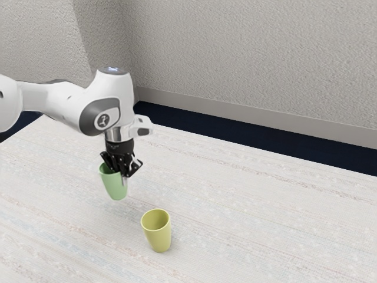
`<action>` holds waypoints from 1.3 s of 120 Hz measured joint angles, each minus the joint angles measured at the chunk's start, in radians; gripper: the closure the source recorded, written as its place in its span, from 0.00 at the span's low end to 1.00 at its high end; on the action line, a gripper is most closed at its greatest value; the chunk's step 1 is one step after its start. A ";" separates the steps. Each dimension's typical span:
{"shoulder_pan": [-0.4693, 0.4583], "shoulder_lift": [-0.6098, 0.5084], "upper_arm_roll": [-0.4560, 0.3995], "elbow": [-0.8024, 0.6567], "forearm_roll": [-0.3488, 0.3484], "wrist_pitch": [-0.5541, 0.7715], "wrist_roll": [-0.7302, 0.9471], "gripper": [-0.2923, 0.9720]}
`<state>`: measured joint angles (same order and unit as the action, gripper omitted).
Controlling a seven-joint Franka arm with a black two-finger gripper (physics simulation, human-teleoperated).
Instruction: Place the left cup onto the right cup
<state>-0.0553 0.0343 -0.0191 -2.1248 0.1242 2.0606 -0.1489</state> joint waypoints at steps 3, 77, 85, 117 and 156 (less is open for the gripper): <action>-0.001 -0.008 -0.007 0.000 0.004 -0.004 -0.006 0.85; 0.108 -0.166 -0.333 -0.028 -0.024 -0.100 -0.128 0.85; 0.138 -0.174 -0.386 -0.028 -0.037 -0.104 -0.136 0.85; 0.235 -0.185 -0.541 -0.022 -0.078 -0.111 -0.161 0.85; 0.318 -0.174 -0.653 -0.018 -0.106 -0.102 -0.182 0.85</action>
<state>0.2624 -0.1400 -0.6716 -2.1433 0.0183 1.9582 -0.3307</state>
